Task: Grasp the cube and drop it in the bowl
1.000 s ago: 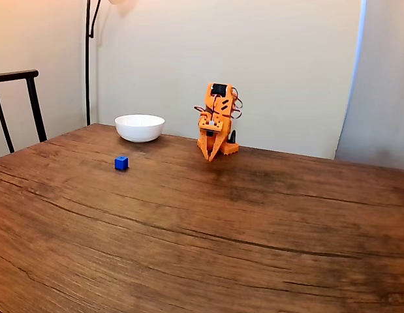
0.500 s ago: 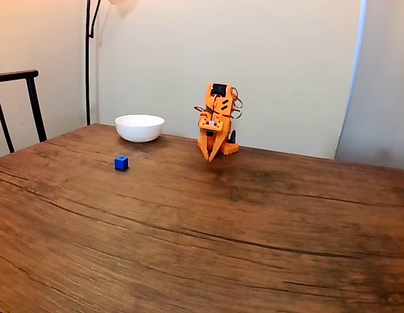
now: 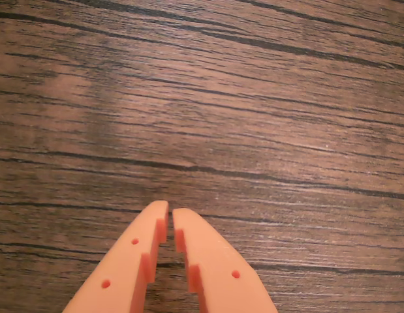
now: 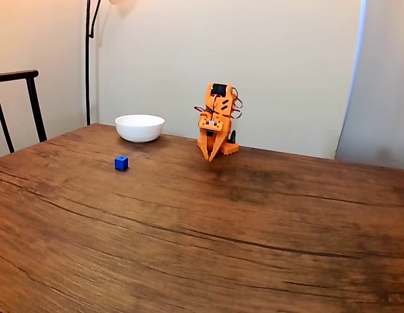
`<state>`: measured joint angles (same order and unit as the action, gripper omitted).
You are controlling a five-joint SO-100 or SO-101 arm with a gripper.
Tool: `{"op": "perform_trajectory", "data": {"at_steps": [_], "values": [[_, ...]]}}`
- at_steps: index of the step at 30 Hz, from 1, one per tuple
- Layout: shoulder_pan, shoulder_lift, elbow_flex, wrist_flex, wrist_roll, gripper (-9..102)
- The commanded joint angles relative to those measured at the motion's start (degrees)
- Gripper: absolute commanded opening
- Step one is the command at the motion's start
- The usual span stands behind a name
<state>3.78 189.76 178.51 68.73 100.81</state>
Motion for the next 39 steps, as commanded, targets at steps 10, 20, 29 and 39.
{"op": "perform_trajectory", "data": {"at_steps": [10,20,29,39], "values": [[0.1,-0.4,-0.2,-0.2,0.4,-1],[0.1,-0.4,-0.2,-0.2,0.4,-1],[0.1,-0.4,-0.2,-0.2,0.4,-1],[1.5,-0.1,-0.2,-0.2,-0.2,-1]]}}
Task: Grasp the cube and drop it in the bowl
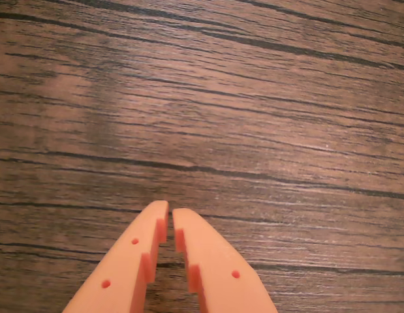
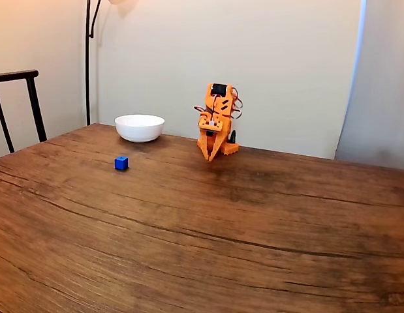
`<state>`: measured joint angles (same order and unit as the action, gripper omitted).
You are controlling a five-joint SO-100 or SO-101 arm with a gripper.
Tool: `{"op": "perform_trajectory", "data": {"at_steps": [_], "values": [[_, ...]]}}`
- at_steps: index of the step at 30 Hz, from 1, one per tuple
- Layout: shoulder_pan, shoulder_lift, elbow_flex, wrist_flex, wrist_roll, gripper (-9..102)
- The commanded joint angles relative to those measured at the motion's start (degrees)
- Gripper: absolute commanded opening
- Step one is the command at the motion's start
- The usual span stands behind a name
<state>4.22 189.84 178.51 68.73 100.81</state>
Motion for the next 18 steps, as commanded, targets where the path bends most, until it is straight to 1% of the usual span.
{"op": "perform_trajectory", "data": {"at_steps": [1,14,18], "values": [[1.7,-0.1,-0.2,-0.2,-0.2,-1],[1.5,0.4,-0.7,-1.1,-0.4,-1],[1.6,0.4,-5.4,-1.1,0.4,-1]]}}
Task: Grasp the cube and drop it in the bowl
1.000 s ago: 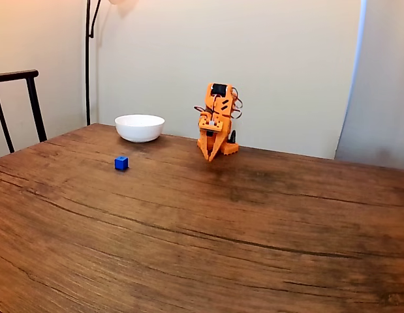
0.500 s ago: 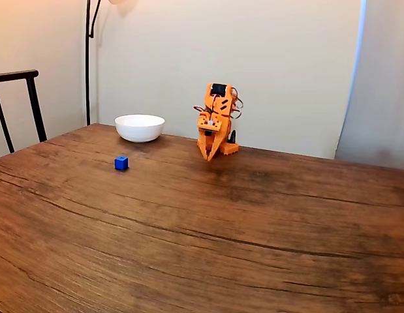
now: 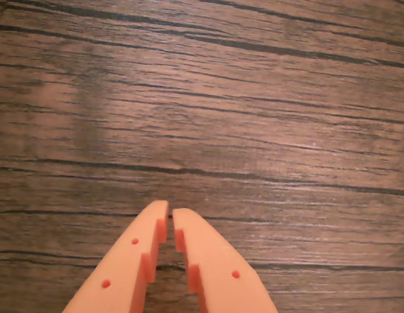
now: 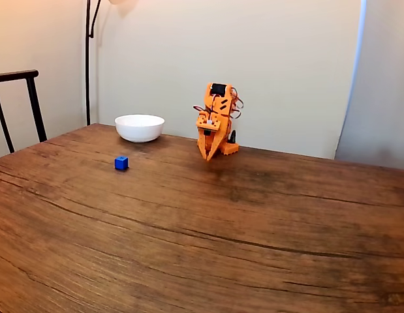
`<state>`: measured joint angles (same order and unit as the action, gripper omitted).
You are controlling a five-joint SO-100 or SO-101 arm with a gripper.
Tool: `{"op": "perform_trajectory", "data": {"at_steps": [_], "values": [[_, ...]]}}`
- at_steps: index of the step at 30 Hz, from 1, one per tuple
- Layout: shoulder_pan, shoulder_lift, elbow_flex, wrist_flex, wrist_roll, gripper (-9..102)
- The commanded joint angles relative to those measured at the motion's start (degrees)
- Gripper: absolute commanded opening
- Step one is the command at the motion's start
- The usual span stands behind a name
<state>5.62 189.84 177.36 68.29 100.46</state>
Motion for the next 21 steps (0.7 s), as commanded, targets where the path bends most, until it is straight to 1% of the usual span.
{"op": "perform_trajectory", "data": {"at_steps": [1,9,19,21], "values": [[0.4,0.4,-5.8,-0.6,0.8,-1],[0.3,0.4,-16.3,-0.6,4.0,-1],[1.1,-0.5,-26.6,0.2,3.7,-1],[2.6,-0.6,-27.7,0.2,3.4,0]]}}
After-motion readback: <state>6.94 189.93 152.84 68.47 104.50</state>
